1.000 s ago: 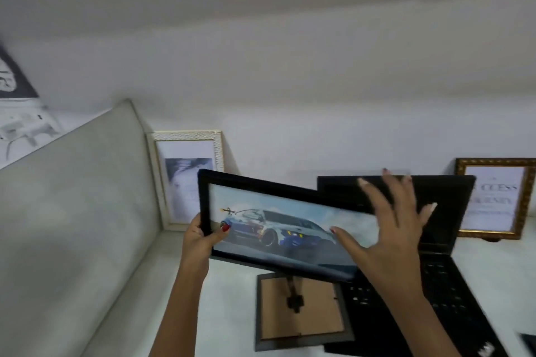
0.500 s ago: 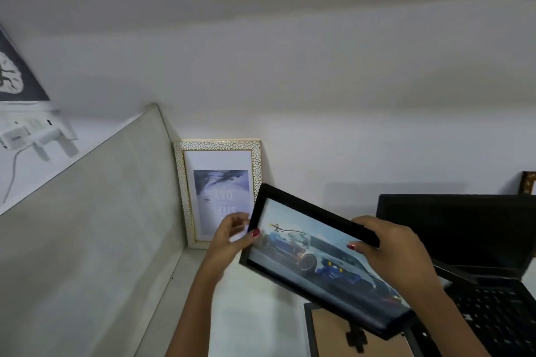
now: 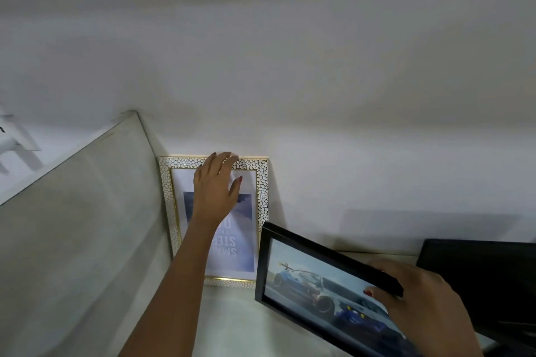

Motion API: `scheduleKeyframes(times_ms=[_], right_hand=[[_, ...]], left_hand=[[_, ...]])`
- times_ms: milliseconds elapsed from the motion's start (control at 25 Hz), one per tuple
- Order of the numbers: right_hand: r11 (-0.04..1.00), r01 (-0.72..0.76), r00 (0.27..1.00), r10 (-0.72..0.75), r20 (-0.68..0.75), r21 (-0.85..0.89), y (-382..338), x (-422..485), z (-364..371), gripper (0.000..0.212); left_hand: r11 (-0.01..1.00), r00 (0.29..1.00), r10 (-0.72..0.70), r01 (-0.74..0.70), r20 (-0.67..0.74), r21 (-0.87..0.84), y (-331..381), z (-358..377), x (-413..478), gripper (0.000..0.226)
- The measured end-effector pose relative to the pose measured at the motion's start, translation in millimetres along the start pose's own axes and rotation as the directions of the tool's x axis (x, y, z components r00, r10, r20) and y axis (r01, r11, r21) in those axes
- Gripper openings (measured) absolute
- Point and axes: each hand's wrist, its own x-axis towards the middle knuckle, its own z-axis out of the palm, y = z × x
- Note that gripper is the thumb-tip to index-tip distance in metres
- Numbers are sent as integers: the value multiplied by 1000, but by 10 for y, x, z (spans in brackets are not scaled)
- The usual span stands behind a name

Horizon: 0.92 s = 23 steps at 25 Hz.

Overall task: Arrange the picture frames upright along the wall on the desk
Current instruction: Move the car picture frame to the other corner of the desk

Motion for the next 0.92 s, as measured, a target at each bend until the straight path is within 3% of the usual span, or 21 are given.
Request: scheduleKeyframes(times_ms=[160, 320, 720, 920], right_hand=[[1000, -12, 1000, 12, 15, -3, -17, 95, 98, 25], [999, -36, 999, 36, -26, -5, -10, 135, 177, 25], [998, -47, 998, 49, -37, 44, -19, 47, -22, 22], [991, -90, 972, 109, -207, 100, 91, -134, -353, 23]], left_hand=[[989, 1000, 0, -3, 25, 148, -73, 163, 51, 50], [995, 999, -32, 29, 28, 97, -57, 143, 155, 56], [999, 999, 39, -39, -5, 35, -107, -222, -156, 67], [995, 999, -37, 38, -13, 90, 39, -609, -584, 32]])
